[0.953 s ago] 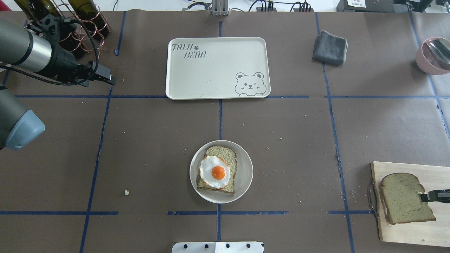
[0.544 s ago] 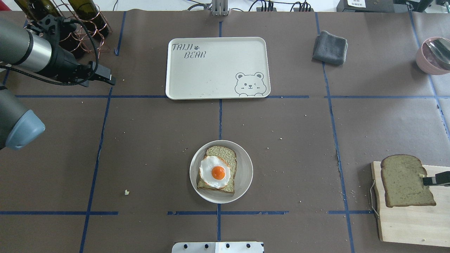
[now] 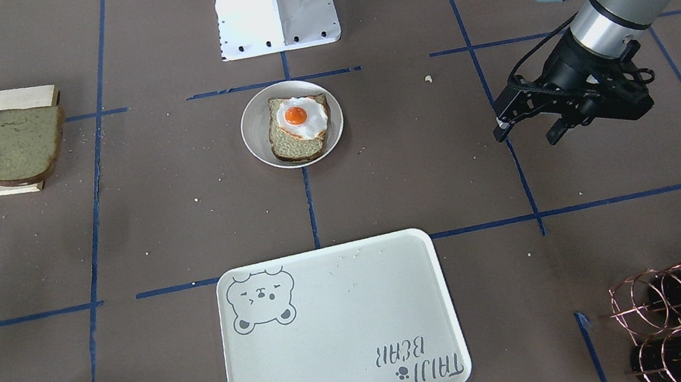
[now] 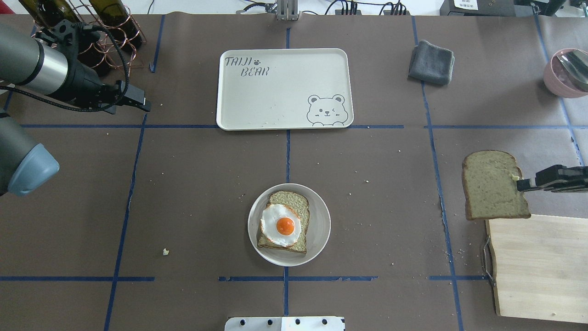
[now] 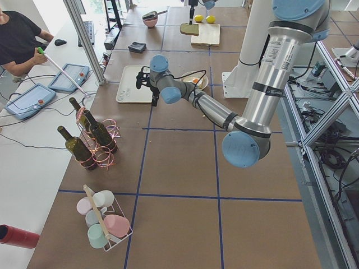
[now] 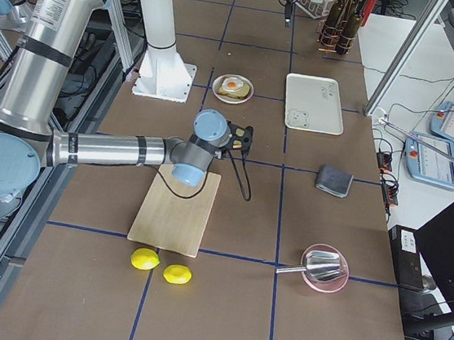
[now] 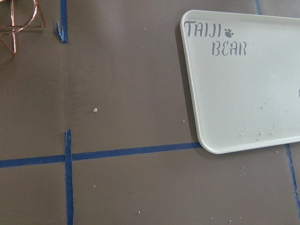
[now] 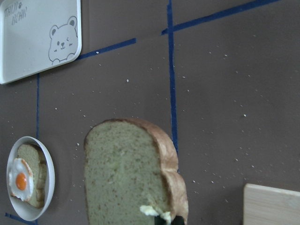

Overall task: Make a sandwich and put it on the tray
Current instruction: 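Lift the bread slice and carry it toward the plate with the right gripper, then lower the bread slice onto the egg on the plate with the right gripper, then release the bread and withdraw the right gripper while the left gripper approaches the plate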

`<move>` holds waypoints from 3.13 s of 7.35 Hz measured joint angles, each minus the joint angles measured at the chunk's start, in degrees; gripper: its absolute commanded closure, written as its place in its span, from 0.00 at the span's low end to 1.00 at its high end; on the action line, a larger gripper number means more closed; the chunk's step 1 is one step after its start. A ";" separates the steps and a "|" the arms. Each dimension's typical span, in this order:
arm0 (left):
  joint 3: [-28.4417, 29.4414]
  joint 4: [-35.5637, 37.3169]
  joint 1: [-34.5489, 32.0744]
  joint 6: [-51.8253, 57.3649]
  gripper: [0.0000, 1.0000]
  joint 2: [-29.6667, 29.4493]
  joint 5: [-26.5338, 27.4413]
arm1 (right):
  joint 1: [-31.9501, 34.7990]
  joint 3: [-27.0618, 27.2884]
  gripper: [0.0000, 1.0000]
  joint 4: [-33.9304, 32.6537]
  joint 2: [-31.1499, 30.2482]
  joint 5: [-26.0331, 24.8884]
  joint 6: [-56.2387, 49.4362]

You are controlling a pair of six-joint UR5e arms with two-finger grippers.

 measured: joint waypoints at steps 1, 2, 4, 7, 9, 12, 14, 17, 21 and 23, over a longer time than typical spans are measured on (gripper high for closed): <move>0.10 0.00 0.00 -0.04 0.00 0.00 0.00 | -1.20 -0.20 1.00 -5.39 7.46 0.02 2.81; 0.21 0.00 0.00 -0.04 0.00 0.00 0.00 | -3.27 -0.60 1.00 -11.58 15.12 -0.17 5.11; 0.52 0.00 0.00 0.01 0.00 0.00 0.00 | -9.29 -1.14 1.00 -22.75 27.37 -3.98 9.00; 0.67 0.00 0.00 0.04 0.00 0.08 -0.02 | -23.69 -1.25 1.00 -26.25 33.86 -19.48 16.81; 0.82 0.00 0.00 0.10 0.00 0.09 -0.02 | -32.00 -1.81 1.00 -26.57 34.36 -29.09 18.29; 0.90 0.00 0.00 0.16 0.00 0.15 -0.01 | -38.25 -4.52 1.00 -26.93 35.30 -36.46 19.59; 1.07 0.00 0.00 0.19 0.00 0.09 -0.06 | -39.41 -6.23 1.00 -26.94 35.69 -37.52 19.95; 1.13 0.00 0.05 0.14 0.00 0.01 -0.09 | -39.40 -6.72 0.00 -26.94 35.47 -37.85 19.91; 0.16 0.19 1.61 -1.62 0.00 -1.26 0.57 | -31.69 -3.01 0.00 -35.59 35.52 -29.95 18.90; -1.95 1.23 8.03 -7.88 0.00 -2.22 6.12 | -25.72 0.20 0.00 -48.00 35.43 -25.38 11.47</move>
